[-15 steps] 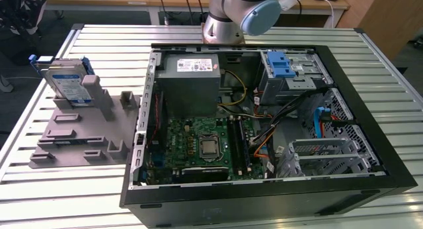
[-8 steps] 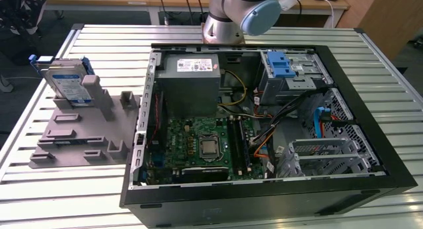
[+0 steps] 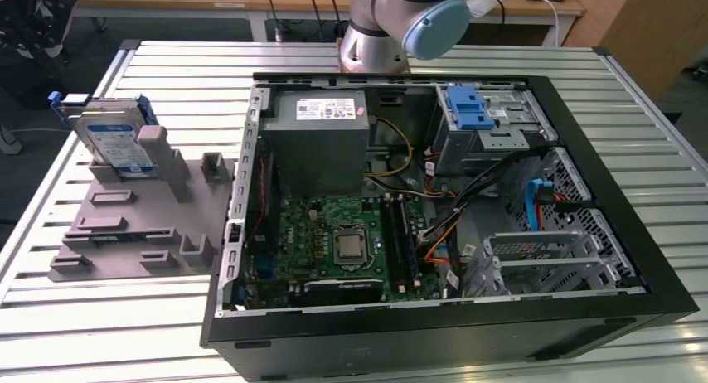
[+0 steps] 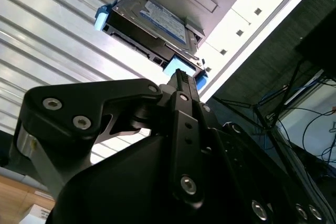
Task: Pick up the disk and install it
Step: 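Pick up the disk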
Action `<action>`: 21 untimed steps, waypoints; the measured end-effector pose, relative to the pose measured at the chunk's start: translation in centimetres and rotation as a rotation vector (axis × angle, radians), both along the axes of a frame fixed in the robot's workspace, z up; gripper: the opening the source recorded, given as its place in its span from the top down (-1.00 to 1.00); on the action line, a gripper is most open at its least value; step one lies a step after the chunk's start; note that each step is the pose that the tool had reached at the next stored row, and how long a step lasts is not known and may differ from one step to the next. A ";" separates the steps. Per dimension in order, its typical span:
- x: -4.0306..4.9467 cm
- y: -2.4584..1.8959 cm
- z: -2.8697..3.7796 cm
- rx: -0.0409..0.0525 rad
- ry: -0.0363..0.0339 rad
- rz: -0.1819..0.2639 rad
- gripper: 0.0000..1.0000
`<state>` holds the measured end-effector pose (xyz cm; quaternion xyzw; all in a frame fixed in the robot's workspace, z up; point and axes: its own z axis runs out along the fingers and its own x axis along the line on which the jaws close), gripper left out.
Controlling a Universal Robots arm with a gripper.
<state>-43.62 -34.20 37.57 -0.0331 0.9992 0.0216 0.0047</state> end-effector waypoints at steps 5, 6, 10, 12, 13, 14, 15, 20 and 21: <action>0.00 0.00 -0.01 0.0000 0.0000 0.017 0.79; 0.00 0.00 -0.01 0.0000 0.0000 0.020 0.79; 0.00 0.00 -0.02 0.0000 0.0000 0.035 0.79; 0.00 0.00 -0.02 0.0000 0.0000 0.043 0.79; 0.00 0.00 -0.03 0.0000 0.0000 0.048 0.79; 0.00 0.00 -0.03 0.0000 0.0001 0.054 0.79; 0.00 0.00 -0.03 0.0000 0.0000 0.063 0.79; -0.03 0.00 -0.05 0.0000 0.0001 0.136 0.79; -0.04 0.00 -0.06 0.0000 0.0000 0.154 0.79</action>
